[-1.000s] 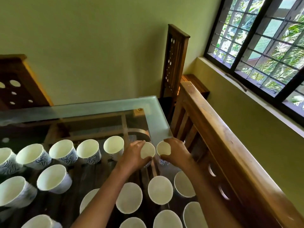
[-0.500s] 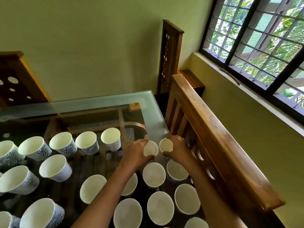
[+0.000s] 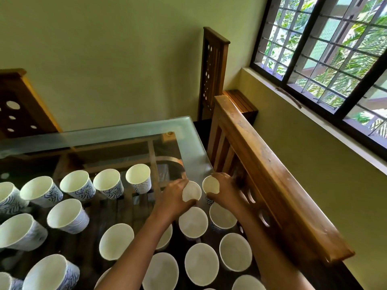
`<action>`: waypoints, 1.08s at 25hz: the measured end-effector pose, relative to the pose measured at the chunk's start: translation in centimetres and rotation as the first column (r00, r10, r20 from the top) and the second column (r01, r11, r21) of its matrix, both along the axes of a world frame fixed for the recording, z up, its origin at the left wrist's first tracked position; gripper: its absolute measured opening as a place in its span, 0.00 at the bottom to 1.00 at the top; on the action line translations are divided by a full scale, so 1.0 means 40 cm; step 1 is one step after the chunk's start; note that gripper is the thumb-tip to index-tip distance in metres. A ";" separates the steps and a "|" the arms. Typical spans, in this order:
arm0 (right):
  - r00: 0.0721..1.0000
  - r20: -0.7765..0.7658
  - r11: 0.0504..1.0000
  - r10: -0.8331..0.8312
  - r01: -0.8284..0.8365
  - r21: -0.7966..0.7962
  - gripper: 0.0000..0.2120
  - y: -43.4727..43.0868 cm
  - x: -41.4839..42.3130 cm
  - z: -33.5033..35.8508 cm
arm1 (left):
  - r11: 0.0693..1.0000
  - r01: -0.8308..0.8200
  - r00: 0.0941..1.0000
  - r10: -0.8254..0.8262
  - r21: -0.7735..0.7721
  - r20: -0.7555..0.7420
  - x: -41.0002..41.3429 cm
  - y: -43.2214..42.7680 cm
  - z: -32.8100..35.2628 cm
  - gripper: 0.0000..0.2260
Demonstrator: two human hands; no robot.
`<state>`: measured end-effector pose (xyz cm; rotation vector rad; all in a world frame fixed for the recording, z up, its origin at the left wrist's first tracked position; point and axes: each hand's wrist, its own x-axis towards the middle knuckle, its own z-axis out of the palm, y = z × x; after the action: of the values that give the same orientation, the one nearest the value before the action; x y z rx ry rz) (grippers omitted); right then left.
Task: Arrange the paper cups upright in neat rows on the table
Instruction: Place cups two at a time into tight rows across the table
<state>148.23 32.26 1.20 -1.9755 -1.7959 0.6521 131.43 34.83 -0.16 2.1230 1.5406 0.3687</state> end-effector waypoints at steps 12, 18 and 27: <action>1.000 -0.013 1.000 0.003 -0.003 -0.005 0.31 -0.002 -0.003 0.003 | 1.000 -0.014 0.999 0.014 0.002 0.033 0.000 0.004 -0.007 0.31; 0.999 -0.012 0.999 -0.030 0.030 0.027 0.32 0.012 -0.038 0.013 | 0.998 -0.021 0.996 0.016 0.060 0.083 -0.018 -0.004 0.018 0.31; 0.959 -0.019 0.960 0.281 -0.281 0.012 0.26 0.112 -0.282 0.042 | 0.943 -0.294 0.954 0.279 0.152 0.113 -0.278 0.064 0.030 0.26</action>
<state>136.96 36.75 2.90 -1.7147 -2.0844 0.7450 120.29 37.38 1.06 1.9710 1.8258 0.7085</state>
